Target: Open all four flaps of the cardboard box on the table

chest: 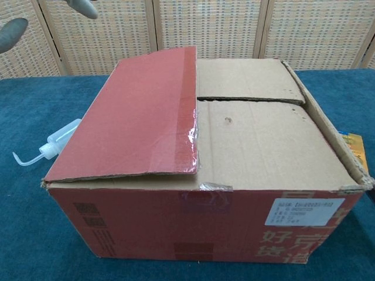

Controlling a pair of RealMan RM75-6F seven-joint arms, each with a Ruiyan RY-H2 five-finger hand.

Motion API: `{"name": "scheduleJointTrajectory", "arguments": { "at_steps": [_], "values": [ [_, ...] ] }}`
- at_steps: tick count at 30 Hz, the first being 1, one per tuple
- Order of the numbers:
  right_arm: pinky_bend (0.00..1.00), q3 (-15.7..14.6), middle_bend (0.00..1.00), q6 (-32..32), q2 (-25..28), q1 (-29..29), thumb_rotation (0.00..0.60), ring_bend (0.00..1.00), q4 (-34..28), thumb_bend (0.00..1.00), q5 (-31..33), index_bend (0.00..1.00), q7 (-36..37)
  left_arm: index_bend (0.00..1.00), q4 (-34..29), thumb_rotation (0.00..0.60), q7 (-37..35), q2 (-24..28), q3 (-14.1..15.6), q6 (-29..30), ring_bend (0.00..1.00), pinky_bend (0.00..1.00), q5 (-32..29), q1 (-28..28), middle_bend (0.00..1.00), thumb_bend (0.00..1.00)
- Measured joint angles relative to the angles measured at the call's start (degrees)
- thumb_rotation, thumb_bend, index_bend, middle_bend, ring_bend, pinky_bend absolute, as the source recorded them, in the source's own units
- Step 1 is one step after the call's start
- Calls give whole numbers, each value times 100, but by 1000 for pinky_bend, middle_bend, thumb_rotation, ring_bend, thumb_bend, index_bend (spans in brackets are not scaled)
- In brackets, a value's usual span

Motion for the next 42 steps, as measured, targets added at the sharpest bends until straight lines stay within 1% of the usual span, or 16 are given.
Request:
{"name": "scheduleJointTrajectory", "arguments": {
  "at_steps": [4, 7, 11, 16, 22, 28, 31, 37, 42],
  "values": [
    [0, -18, 70, 72, -34, -82, 600, 0, 39, 981, -25, 138, 19, 146, -36, 521, -91, -55, -113, -560, 0, 0, -85, -494, 19, 881],
    [0, -30, 70, 109, -44, -132, 600, 0, 58, 981, -40, 138, 41, 183, -55, 521, -127, -176, -190, -825, 0, 0, -179, -778, 63, 912],
    [0, -37, 70, 151, -49, -191, 600, 0, 93, 981, -54, 138, 91, 209, -61, 522, -67, -403, -290, -1096, 2, 0, -371, -1074, 92, 944],
    [0, -43, 70, 214, -46, -269, 600, 0, 140, 981, -85, 138, 142, 226, -44, 520, 124, -733, -432, -1413, 18, 0, -757, -1428, 118, 964],
    [0, -32, 70, 241, -28, -334, 600, 0, 186, 981, -76, 138, 203, 241, 55, 520, 415, -1209, -528, -1744, 32, 0, -1314, -1815, 137, 980],
    [0, -12, 70, 248, -8, -375, 600, 0, 216, 981, -66, 138, 238, 241, 277, 520, 774, -1719, -551, -2036, 35, 0, -1897, -2184, 141, 989],
    [0, -8, 70, 242, -13, -382, 600, 0, 229, 981, -58, 138, 249, 242, 360, 520, 972, -1878, -542, -2131, 38, 0, -2126, -2328, 145, 991],
    [0, -3, 70, 227, -30, -402, 600, 0, 276, 981, -28, 137, 290, 275, 455, 520, 1203, -2015, -482, -2249, 68, 0, -2390, -2485, 187, 996],
    [0, 7, 70, 218, -45, -418, 600, 0, 331, 981, -2, 137, 345, 281, 501, 520, 1381, -2072, -415, -2286, 88, 0, -2628, -2571, 215, 1000]
  ]
}}
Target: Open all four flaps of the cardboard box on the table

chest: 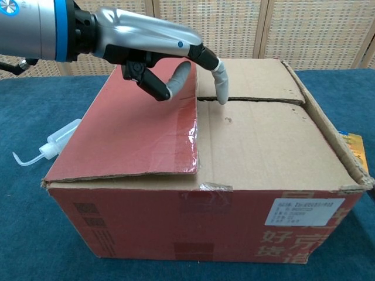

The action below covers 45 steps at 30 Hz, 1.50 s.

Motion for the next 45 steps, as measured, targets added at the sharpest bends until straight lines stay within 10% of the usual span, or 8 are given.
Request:
{"name": "scheduleJointTrajectory", "arguments": {
  "at_steps": [27, 45],
  "values": [
    [0, 124, 70, 6, -190, 22, 600, 0, 176, 981, 64, 137, -258, 352, -452, 520, 67, 831, 185, 158, 165, 0, -429, -13, 314, 1000],
    [0, 206, 70, -122, -166, 118, 600, 0, 117, 981, 66, 137, -315, 352, -1205, 521, -828, 2445, 187, 780, 176, 0, 746, 757, 326, 1000]
  ]
}}
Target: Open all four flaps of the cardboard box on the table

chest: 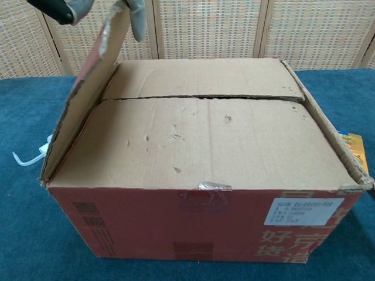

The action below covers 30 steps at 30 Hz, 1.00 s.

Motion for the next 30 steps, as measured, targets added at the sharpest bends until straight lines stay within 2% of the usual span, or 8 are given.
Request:
{"name": "scheduleJointTrajectory", "arguments": {
  "at_steps": [20, 30],
  "values": [
    [0, 33, 70, -110, 57, 66, 600, 0, -210, 981, 45, 138, -268, 352, 101, 522, -1390, 1067, 377, 1247, 197, 0, 1450, 1162, 349, 1000],
    [0, 40, 70, -113, 91, 66, 600, 0, -382, 981, 69, 138, -441, 352, 369, 522, -2109, 1468, 639, 1403, 201, 0, 1892, 1499, 349, 984]
  ]
}}
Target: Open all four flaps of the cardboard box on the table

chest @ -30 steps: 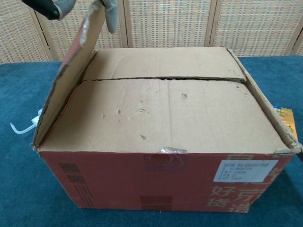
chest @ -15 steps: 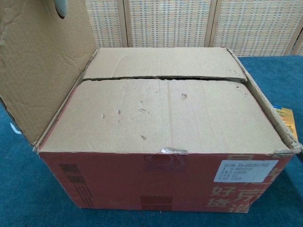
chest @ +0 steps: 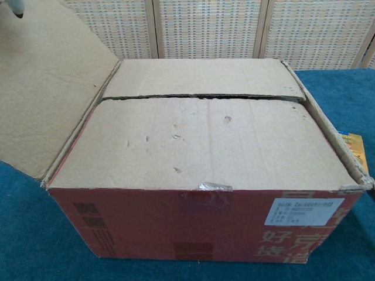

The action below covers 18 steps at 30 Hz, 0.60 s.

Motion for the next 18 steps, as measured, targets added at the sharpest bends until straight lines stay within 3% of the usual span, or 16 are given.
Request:
{"name": "scheduleJointTrajectory", "arguments": {
  "at_steps": [3, 6, 10, 13, 18],
  "values": [
    [0, -2, 70, 7, -3, -4, 600, 0, -30, 981, -7, 137, -23, 349, 68, 520, -241, 103, 66, -124, 202, 0, 78, 27, 348, 918],
    [0, -15, 70, 15, -21, -13, 600, 0, -38, 981, -19, 137, -29, 304, 147, 516, -384, 94, 73, -101, 190, 0, 61, 82, 315, 724],
    [0, -32, 70, 34, -47, -31, 600, 0, -34, 981, -40, 138, -3, 225, 210, 515, -111, -225, -22, 224, 87, 0, -210, 216, 199, 408],
    [0, -52, 70, 33, -80, -42, 600, 0, 4, 981, -51, 138, 30, 185, 235, 516, 333, -584, -125, 333, 23, 0, -535, 262, 132, 262],
    [0, -74, 70, 49, -139, -63, 600, 0, 79, 981, -71, 138, 110, 102, 236, 516, 1195, -1139, -291, 228, 0, 0, -1151, 193, 22, 156]
  ]
}}
